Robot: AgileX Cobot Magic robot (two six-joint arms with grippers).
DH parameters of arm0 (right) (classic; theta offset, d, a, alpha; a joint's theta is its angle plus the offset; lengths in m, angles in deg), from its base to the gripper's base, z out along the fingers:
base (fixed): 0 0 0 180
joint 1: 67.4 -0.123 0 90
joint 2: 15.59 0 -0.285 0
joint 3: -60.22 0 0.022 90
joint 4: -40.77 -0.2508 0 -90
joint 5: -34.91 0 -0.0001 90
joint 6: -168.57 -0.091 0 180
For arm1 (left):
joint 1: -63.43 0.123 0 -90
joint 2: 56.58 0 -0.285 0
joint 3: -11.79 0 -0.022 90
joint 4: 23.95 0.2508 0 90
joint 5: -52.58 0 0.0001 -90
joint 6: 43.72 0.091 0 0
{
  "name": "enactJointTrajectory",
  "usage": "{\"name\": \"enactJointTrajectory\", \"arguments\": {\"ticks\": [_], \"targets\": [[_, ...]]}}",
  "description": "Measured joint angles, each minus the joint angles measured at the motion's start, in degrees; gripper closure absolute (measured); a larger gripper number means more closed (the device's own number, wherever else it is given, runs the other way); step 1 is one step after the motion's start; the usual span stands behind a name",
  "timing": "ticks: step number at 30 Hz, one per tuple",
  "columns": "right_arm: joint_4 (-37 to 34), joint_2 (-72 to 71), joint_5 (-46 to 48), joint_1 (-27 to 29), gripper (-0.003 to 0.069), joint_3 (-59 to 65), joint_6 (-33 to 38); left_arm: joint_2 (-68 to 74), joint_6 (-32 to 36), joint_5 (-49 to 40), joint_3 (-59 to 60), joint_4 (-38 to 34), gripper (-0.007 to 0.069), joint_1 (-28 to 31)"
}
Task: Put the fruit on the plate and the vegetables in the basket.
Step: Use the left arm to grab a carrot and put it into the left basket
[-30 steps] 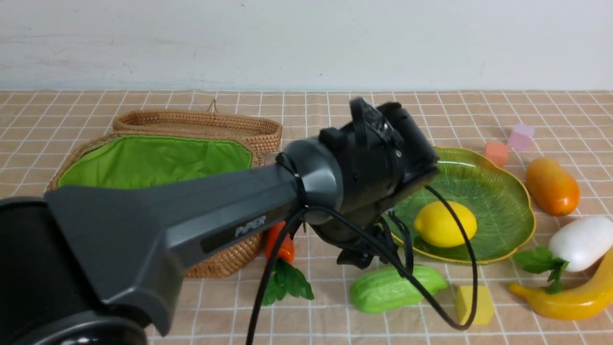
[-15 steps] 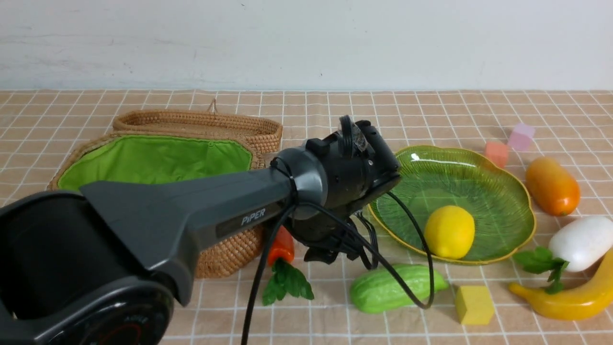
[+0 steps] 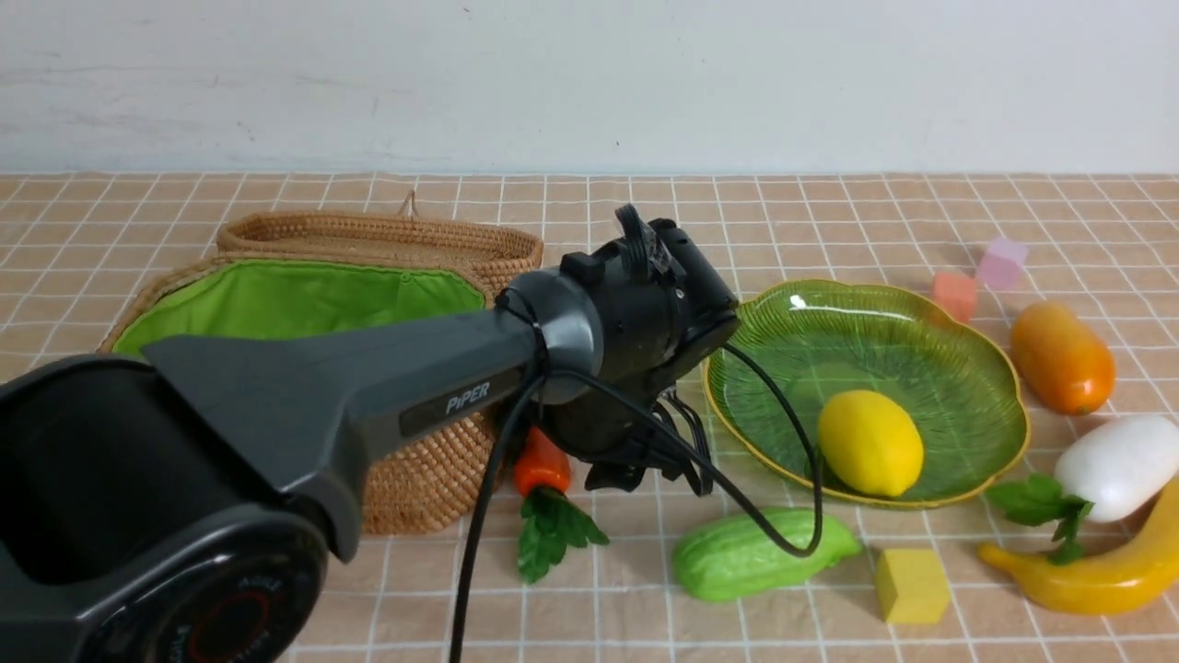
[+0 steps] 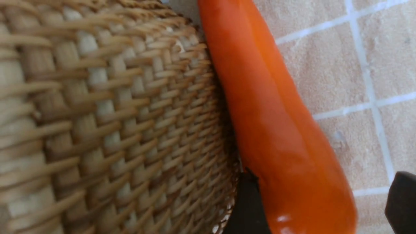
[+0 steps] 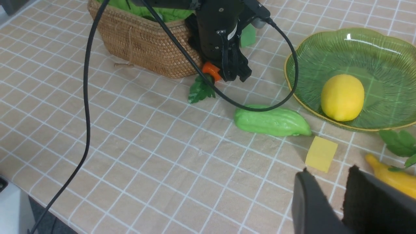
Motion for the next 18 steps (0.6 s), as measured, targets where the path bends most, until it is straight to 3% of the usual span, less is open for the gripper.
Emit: {"name": "enactJointTrajectory", "arguments": {"ticks": [5,18], "targets": [[0.0,0.0,0.0,0.0,0.0468,0.0,0.0,0.5,-0.4,-0.2,-0.2,0.3,0.0111,-0.1],[0.0,0.0,0.3,0.0,0.0473,0.0,0.1,1.1,3.7,1.2,-0.5,-5.9,0.0228,-0.9]]}}
